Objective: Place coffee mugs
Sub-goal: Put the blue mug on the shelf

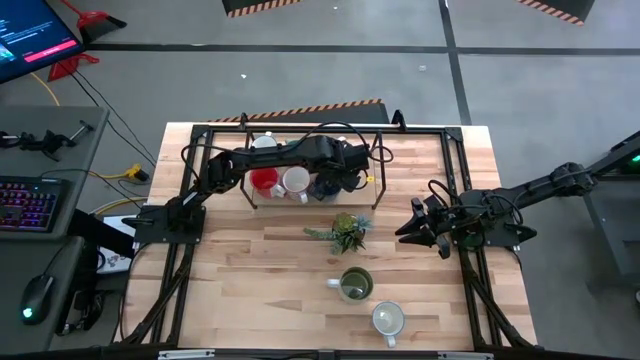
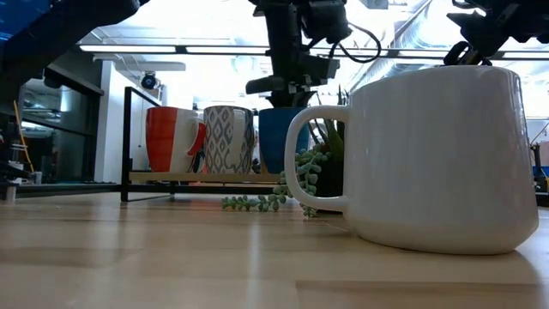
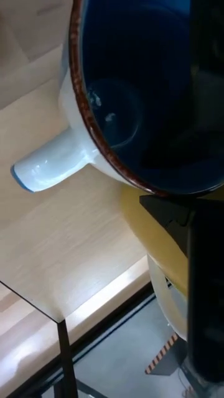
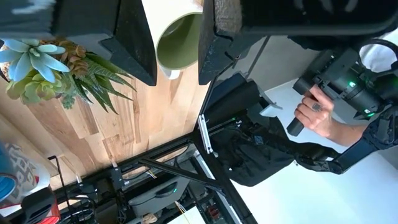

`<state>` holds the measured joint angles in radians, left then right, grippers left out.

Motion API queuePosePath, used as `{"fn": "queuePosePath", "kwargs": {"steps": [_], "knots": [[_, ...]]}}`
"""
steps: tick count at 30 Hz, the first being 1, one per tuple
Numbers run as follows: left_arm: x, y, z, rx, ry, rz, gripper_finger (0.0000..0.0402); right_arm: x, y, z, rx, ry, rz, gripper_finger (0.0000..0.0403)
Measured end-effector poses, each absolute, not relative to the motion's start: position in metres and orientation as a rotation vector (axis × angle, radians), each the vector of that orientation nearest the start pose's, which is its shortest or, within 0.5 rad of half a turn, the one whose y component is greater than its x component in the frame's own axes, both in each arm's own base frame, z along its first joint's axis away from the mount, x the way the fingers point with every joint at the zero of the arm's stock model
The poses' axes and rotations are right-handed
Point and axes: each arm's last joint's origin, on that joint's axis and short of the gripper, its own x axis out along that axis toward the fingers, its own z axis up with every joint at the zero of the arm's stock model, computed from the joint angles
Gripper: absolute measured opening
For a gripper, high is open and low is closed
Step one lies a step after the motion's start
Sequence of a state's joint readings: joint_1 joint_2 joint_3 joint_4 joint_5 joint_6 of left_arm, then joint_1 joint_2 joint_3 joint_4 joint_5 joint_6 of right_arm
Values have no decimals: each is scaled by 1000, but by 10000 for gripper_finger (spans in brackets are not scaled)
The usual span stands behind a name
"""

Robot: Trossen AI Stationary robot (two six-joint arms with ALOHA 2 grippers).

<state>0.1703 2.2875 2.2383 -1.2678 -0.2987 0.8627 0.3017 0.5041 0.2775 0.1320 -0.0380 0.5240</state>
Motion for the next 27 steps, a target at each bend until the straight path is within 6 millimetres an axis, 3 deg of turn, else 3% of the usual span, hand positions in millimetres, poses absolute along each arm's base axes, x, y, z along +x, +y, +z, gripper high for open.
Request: {"fn": "queuePosePath", "kwargs": {"steps": [21, 27], "knots": [[456, 89, 259, 854, 1456, -120, 88, 131, 42, 225, 501, 181, 307, 99], [457, 90, 281, 853, 1398, -69, 88, 131, 42, 225, 499, 180, 307, 99]]}}
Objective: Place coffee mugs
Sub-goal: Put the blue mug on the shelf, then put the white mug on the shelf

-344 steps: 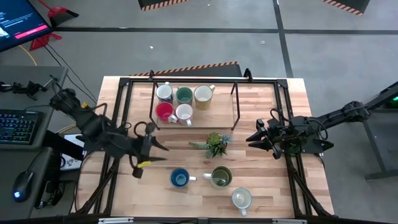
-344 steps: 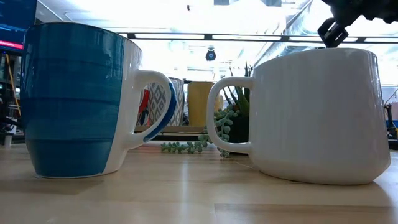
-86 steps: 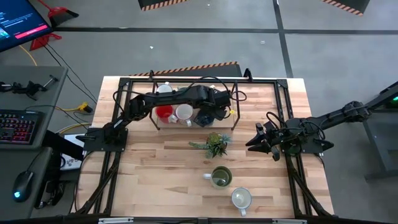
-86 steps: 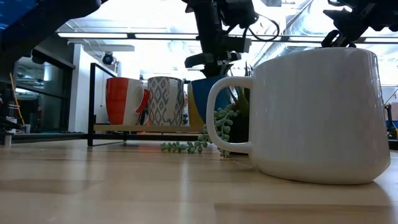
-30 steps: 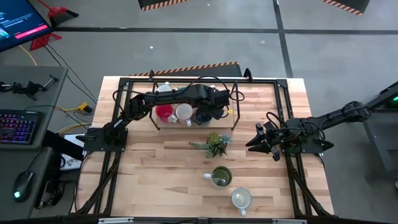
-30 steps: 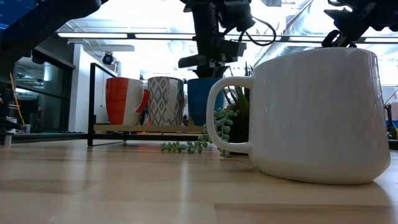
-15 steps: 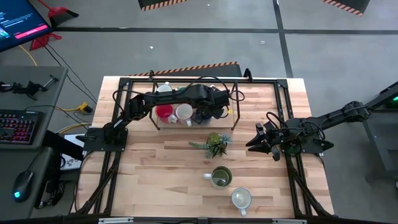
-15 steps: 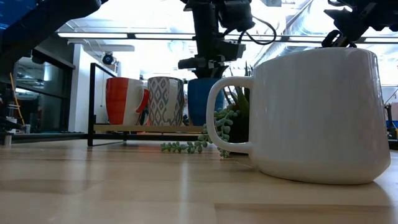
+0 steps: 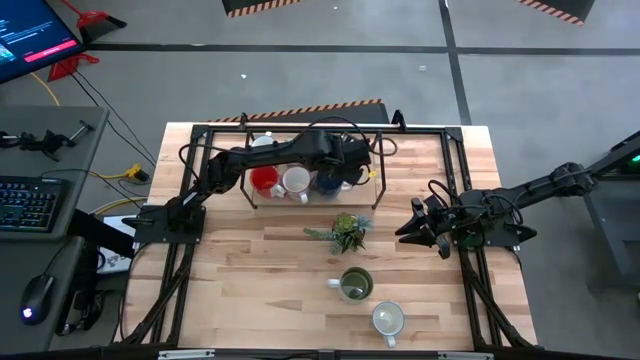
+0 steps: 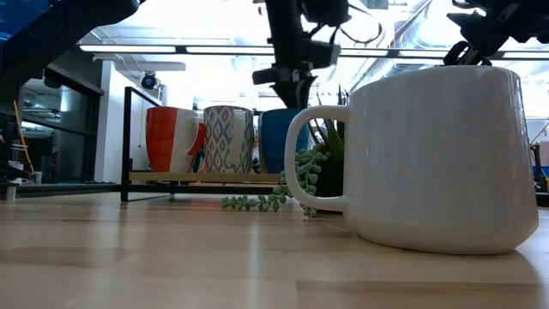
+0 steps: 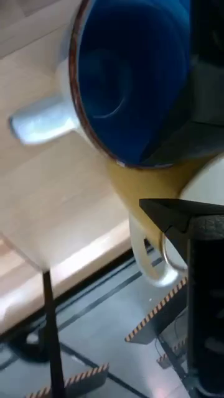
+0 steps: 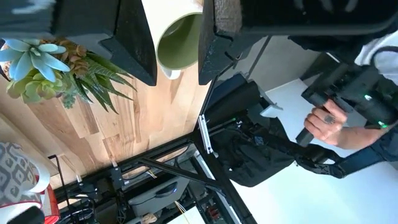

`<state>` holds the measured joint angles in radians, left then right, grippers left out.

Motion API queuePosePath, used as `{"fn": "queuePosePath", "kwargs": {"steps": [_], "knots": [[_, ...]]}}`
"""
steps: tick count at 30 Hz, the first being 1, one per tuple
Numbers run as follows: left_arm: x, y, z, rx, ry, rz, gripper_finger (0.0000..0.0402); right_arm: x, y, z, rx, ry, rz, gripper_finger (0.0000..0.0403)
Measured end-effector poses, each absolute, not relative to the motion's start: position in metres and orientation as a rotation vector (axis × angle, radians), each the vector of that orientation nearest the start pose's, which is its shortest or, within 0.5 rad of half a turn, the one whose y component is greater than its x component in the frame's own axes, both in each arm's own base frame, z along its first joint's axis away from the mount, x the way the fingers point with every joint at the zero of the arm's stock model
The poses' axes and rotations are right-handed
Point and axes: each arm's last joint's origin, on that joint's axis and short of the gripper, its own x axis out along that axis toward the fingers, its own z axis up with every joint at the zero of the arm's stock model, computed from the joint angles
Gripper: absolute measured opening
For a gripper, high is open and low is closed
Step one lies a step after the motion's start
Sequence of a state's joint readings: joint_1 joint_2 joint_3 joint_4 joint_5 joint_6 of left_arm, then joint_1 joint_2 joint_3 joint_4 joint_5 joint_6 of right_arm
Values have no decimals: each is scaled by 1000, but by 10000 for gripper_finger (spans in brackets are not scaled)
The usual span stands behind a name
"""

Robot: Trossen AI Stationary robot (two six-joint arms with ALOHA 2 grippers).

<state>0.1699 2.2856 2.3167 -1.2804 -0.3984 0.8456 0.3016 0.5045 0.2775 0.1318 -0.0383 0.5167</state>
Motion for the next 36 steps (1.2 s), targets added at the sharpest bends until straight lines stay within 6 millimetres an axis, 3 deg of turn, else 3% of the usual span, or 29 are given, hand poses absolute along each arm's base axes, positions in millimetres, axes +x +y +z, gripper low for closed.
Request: {"fn": "queuePosePath", "kwargs": {"steps": [5, 14, 20, 24, 29, 36], "knots": [[454, 89, 298, 854, 1355, -40, 88, 131, 42, 225, 498, 180, 307, 99], [441, 72, 307, 776, 1415, -34, 88, 131, 42, 225, 498, 184, 307, 99], [430, 33, 333, 796, 1342, -42, 88, 130, 42, 222, 493, 214, 298, 99], [407, -2, 363, 747, 1273, -28, 88, 130, 42, 221, 492, 221, 296, 99], [374, -44, 394, 473, 1184, -72, 88, 130, 42, 221, 492, 226, 295, 99], [339, -96, 417, 163, 1133, -121, 88, 130, 42, 219, 525, 244, 288, 99]]}}
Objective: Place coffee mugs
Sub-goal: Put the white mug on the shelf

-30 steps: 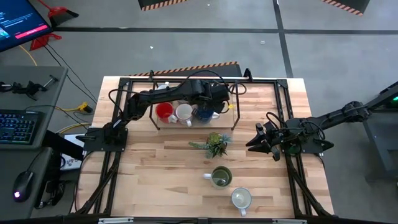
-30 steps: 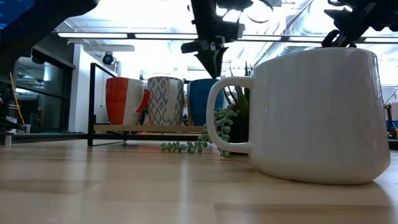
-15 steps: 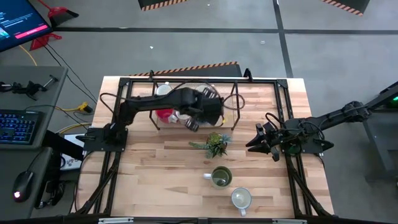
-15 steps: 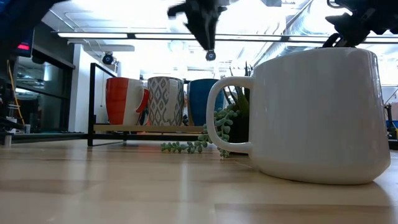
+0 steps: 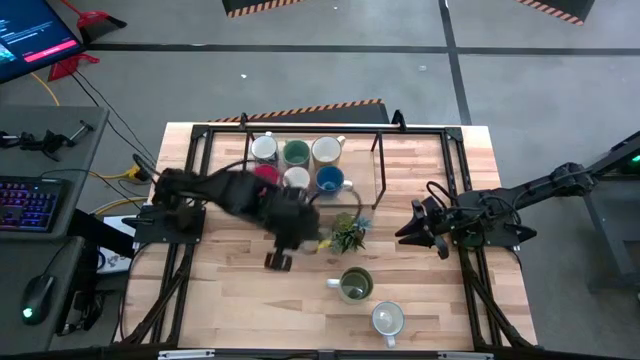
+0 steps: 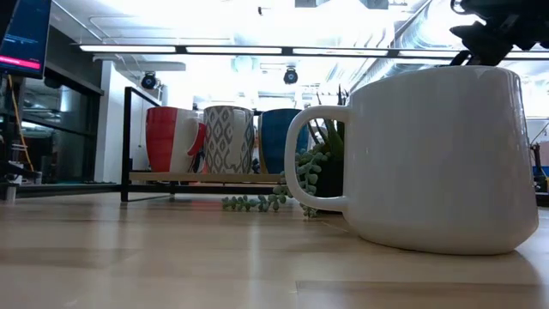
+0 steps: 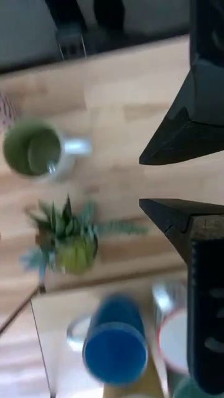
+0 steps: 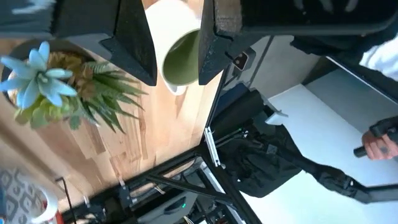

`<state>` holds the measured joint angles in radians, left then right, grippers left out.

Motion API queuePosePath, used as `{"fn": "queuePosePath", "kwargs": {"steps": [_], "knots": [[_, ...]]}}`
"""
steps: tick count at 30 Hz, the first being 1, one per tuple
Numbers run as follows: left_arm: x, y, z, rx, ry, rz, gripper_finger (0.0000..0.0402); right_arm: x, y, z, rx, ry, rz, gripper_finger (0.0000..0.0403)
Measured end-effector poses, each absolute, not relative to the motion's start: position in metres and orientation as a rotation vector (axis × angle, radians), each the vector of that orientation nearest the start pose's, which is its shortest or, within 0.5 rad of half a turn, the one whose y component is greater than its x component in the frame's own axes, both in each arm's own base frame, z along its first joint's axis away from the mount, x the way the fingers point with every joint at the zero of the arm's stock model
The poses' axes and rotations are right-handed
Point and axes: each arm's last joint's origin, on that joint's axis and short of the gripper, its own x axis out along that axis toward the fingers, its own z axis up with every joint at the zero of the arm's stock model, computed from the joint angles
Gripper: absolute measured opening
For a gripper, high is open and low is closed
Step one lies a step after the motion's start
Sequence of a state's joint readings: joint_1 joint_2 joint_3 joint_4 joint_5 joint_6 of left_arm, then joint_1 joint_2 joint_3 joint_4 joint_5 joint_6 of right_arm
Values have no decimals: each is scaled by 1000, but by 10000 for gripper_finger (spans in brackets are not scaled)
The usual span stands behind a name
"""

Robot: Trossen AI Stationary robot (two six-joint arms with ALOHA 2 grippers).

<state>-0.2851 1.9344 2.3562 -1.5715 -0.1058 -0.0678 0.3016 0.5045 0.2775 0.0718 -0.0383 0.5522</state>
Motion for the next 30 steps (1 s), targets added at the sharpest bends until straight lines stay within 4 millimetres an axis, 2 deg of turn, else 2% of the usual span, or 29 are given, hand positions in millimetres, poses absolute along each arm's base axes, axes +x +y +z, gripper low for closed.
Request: {"fn": "queuePosePath", "kwargs": {"steps": [6, 8, 12, 17, 21, 26, 30], "knots": [[320, -147, 415, 215, 1128, -216, 88, 129, 42, 215, 595, 309, 301, 99], [315, -161, 405, 256, 1165, -224, 88, 129, 43, 214, 603, 330, 313, 99], [305, -178, 369, 297, 1297, -178, 88, 128, 44, 211, 641, 378, 334, 99], [275, -173, 315, 292, 1511, -39, 88, 127, 44, 211, 640, 388, 333, 99], [238, -159, 279, 225, 1572, 76, 88, 127, 44, 211, 647, 389, 330, 99], [205, -150, 245, 13, 1400, 74, 88, 127, 43, 210, 712, 400, 307, 99], [189, -144, 220, -158, 1224, 94, 88, 127, 43, 210, 747, 405, 298, 99]]}}
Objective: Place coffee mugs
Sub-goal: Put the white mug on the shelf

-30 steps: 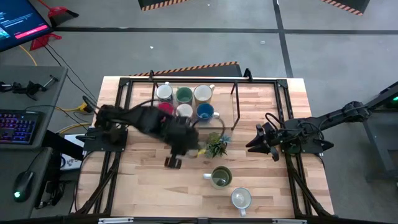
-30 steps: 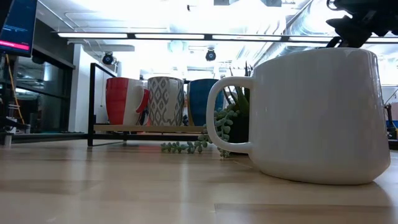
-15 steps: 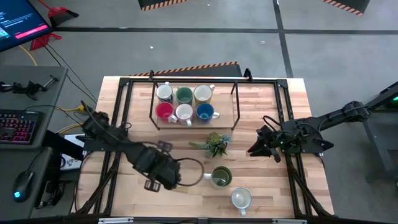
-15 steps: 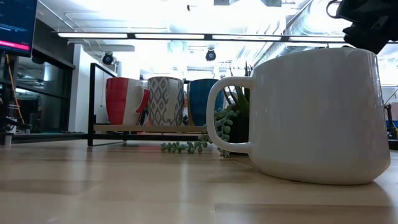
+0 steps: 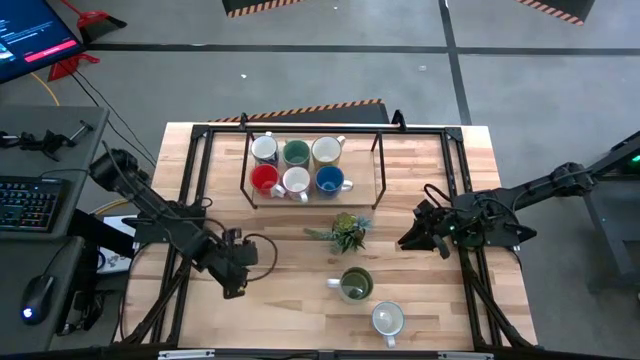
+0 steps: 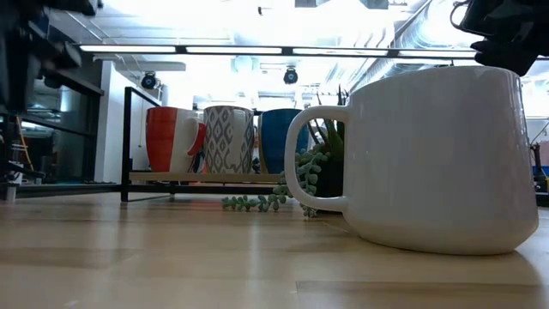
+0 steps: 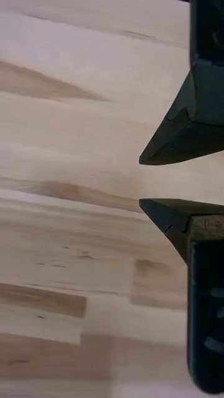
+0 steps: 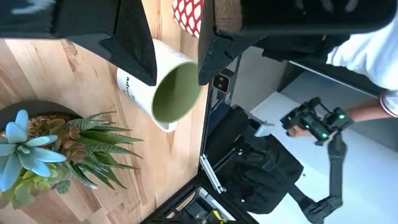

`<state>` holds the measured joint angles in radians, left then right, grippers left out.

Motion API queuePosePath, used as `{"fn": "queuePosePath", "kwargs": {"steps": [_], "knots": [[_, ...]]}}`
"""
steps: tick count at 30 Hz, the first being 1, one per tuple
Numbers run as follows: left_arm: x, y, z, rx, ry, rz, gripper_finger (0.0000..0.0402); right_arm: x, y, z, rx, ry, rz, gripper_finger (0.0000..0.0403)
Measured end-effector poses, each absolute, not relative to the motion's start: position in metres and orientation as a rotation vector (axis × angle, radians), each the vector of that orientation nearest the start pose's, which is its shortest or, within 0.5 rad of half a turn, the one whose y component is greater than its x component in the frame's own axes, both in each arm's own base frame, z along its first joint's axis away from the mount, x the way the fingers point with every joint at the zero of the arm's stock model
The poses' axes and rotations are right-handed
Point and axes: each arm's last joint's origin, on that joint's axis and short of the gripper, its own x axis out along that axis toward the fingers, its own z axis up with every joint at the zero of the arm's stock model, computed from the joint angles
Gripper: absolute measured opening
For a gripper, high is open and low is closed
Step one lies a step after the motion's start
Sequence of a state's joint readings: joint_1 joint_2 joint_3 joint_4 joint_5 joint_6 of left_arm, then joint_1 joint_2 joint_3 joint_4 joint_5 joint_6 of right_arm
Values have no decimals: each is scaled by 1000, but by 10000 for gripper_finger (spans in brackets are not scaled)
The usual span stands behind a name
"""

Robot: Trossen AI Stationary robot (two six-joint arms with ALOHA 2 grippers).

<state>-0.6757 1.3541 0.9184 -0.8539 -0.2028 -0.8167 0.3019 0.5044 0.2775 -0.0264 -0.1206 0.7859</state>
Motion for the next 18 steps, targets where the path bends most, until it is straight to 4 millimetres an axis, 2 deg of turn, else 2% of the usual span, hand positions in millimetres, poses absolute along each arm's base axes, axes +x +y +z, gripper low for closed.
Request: {"fn": "queuePosePath", "kwargs": {"steps": [4, 11, 15, 18], "knots": [[182, -140, 194, -234, 1059, 68, 88, 128, 43, 210, 771, 400, 273, 99], [178, -132, 154, -254, 902, -23, 88, 129, 40, 213, 827, 362, 185, 99], [181, -129, 147, -322, 803, -52, 88, 133, 40, 235, 772, 307, 168, 99], [184, -124, 146, -326, 791, -36, 88, 141, 42, 256, 697, 350, 133, 99]]}}
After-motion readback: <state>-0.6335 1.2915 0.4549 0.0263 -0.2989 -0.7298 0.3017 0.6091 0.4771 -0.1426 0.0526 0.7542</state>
